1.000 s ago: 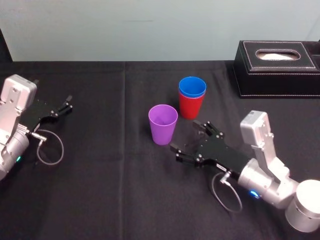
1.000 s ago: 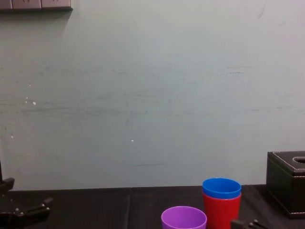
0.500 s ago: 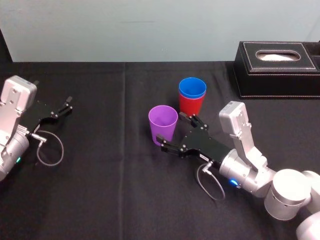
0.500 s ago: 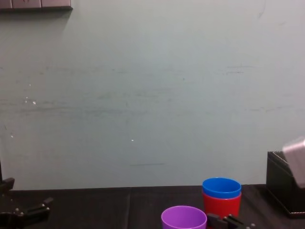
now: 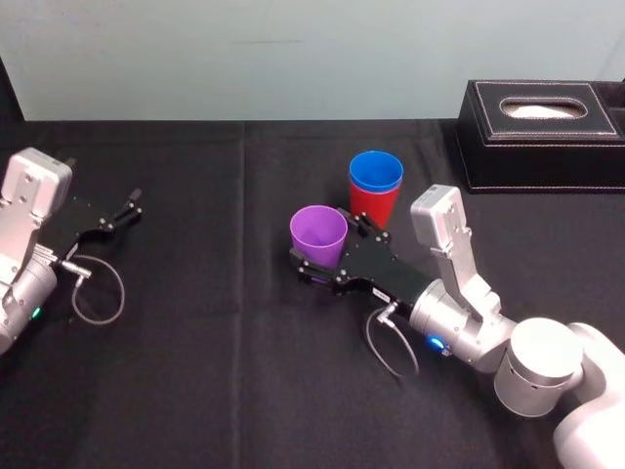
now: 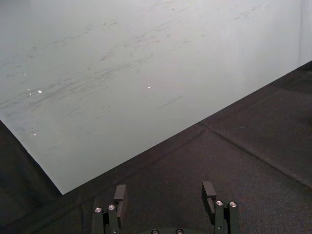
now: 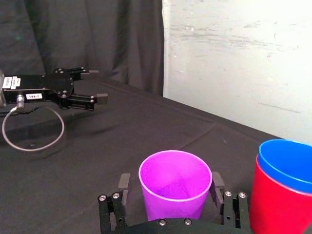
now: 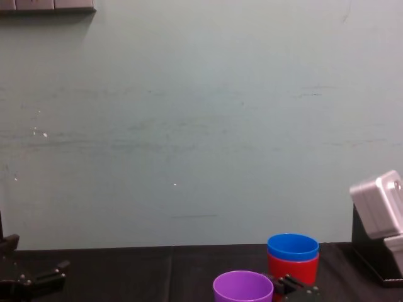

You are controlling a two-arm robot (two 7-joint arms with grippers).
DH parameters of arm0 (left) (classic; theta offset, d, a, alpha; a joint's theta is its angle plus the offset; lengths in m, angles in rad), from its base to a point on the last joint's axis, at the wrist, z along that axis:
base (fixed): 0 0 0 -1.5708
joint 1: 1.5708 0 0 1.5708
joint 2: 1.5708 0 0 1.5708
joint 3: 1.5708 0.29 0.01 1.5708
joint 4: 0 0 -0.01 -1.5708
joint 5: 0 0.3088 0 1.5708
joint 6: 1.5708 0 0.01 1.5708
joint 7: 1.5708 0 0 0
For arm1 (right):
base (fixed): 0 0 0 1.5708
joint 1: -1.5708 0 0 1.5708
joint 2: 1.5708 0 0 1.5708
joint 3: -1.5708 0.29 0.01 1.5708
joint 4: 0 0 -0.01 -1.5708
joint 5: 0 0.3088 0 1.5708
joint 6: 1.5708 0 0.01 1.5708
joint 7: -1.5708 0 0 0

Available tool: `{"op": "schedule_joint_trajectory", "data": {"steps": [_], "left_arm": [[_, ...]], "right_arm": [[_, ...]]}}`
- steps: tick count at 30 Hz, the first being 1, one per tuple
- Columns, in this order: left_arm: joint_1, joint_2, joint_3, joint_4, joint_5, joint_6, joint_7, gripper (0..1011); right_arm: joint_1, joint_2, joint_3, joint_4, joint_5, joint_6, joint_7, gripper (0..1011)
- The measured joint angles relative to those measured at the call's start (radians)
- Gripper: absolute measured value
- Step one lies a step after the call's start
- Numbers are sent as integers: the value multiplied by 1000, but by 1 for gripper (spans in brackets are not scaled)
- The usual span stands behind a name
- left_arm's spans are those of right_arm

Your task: Stack the three plastic cups sequentially using one hand.

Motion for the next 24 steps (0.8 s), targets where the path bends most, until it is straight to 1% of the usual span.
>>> {"op": "schedule_joint_trajectory", "data": {"steps": [8, 21, 22, 23, 24], "left_arm": [[0, 0, 0, 0, 0, 0, 0, 1005], [0, 0, 0, 0, 0, 0, 0, 1005], [0, 0, 0, 0, 0, 0, 0, 1005], [0, 0, 0, 0, 0, 0, 0, 1005], [0, 0, 0, 0, 0, 0, 0, 1005]], "right_arm": [[18, -16, 0, 24, -1, -11, -2, 1004], [19, -18, 1, 26, -1, -12, -1, 1004], [19, -17, 1, 26, -1, -12, -1, 1000], [19, -17, 1, 25, -1, -12, -1, 969], [19, -17, 1, 25, -1, -12, -1, 969]]}}
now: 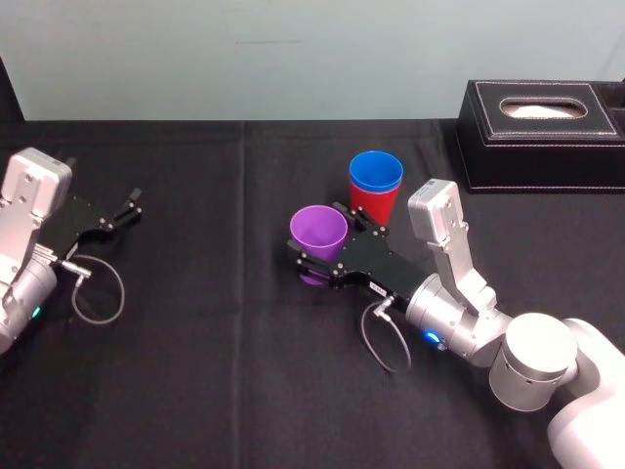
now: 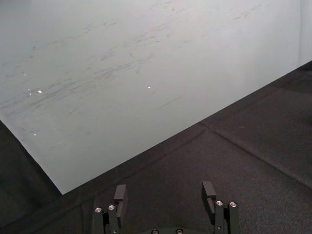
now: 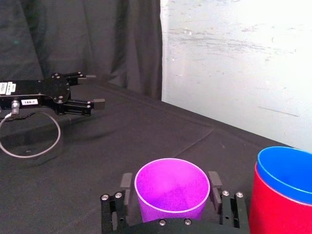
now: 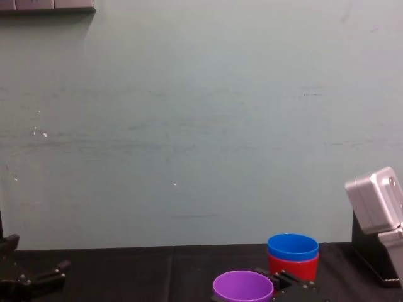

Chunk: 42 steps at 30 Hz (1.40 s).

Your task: Stack the three plastic cups sequentially using one hand.

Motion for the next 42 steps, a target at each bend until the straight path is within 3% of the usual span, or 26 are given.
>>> {"op": "schedule_joint_trajectory", "data": {"steps": [7, 20, 32, 38, 42], "left_arm": [[0, 0, 0, 0, 0, 0, 0, 1005], [0, 0, 0, 0, 0, 0, 0, 1005], [0, 0, 0, 0, 0, 0, 0, 1005], [0, 0, 0, 0, 0, 0, 0, 1005], [0, 0, 0, 0, 0, 0, 0, 1005]], "right_arm": [[-1, 1, 0, -1, 0, 0, 0, 818], [-4, 5, 1, -11, 1, 4, 0, 750], [-18, 60, 13, -174, 37, 94, 22, 717], [-12, 102, 30, -283, 88, 175, 32, 717], [5, 120, 47, -322, 118, 220, 29, 718]]}}
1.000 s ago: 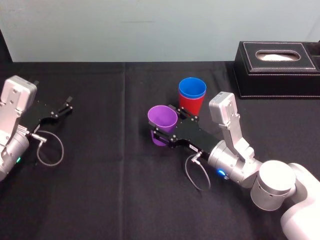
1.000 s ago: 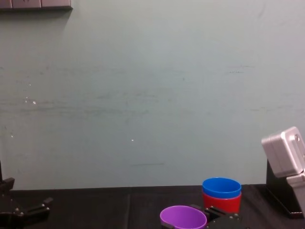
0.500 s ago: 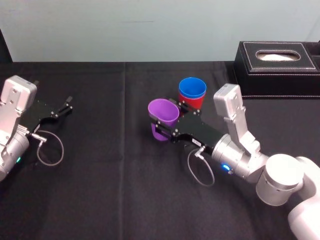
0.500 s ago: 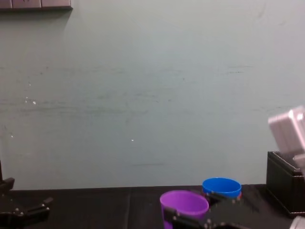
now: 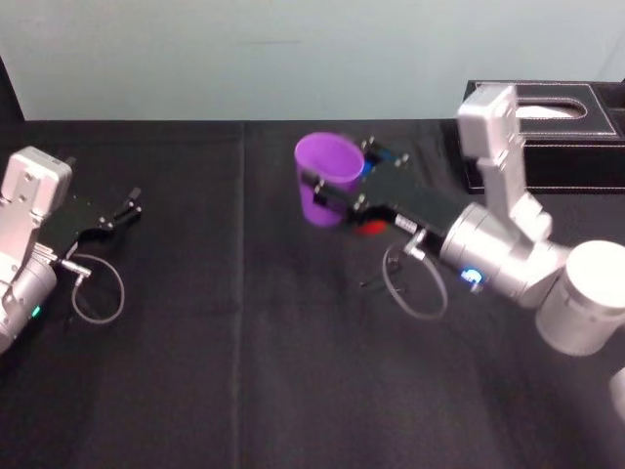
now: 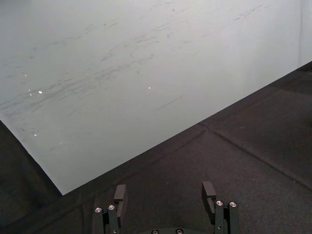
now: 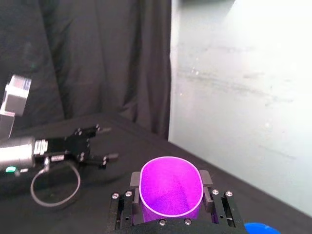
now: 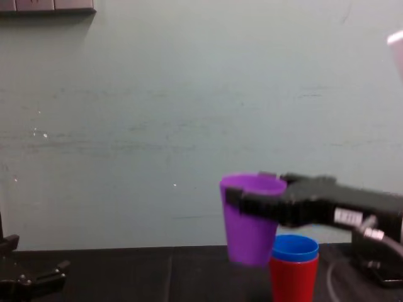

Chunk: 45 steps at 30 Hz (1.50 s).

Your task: Stack the three plastic cups sequentially using one hand.

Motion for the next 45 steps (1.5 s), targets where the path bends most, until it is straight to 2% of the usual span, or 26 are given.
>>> {"op": "schedule_joint_trajectory", "data": {"steps": [6, 14, 28, 45], "left_arm": [[0, 0, 0, 0, 0, 0, 0, 1005], [0, 0, 0, 0, 0, 0, 0, 1005], [0, 0, 0, 0, 0, 0, 0, 1005], [0, 0, 0, 0, 0, 0, 0, 1005]], "right_arm": [[41, 24, 24, -8, 34, 42, -13, 718], [99, 42, 40, 60, 59, 55, -26, 718], [136, 43, 26, 156, 52, -3, -27, 718], [184, 11, 3, 269, 22, -65, -4, 718]]}}
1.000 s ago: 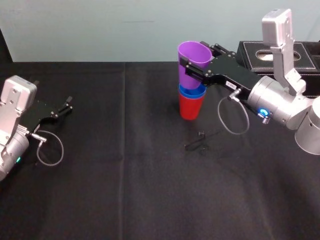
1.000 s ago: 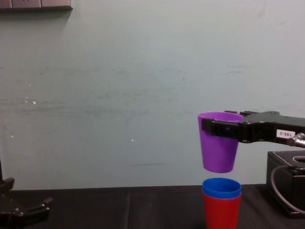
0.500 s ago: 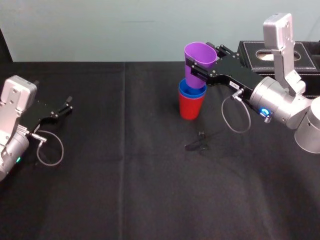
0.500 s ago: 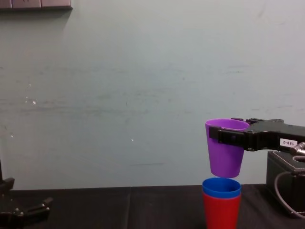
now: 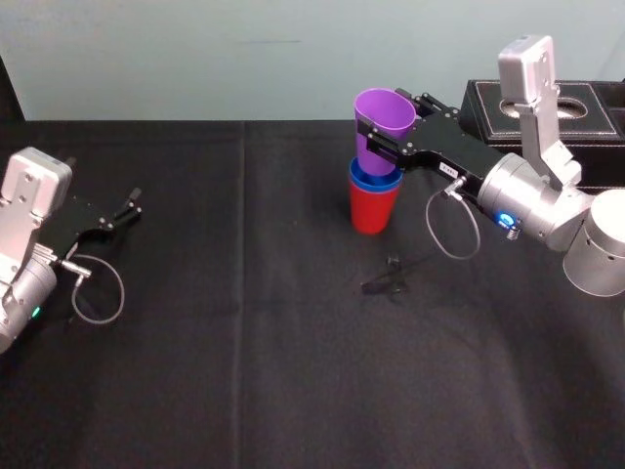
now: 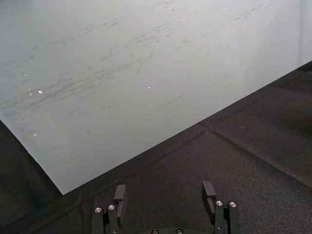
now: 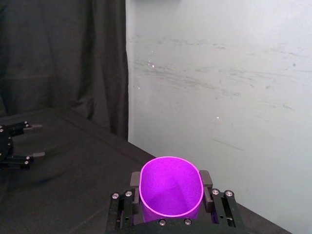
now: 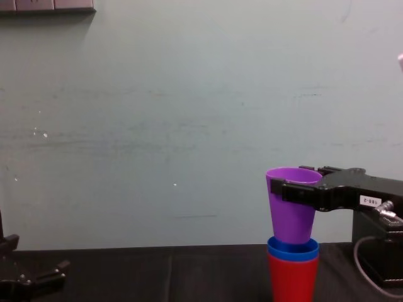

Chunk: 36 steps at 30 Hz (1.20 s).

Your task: Stack the three plastic cups sequentially using one hand.

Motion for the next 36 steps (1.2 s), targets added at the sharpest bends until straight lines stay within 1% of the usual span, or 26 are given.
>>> {"op": "schedule_joint_trajectory", "data": {"steps": [17, 36], "left_arm": [[0, 0, 0, 0, 0, 0, 0, 1004], [0, 0, 0, 0, 0, 0, 0, 1005]], "right_arm": [[31, -27, -11, 93, -18, -38, 23, 717], [35, -52, -18, 176, -37, -75, 39, 718]]}}
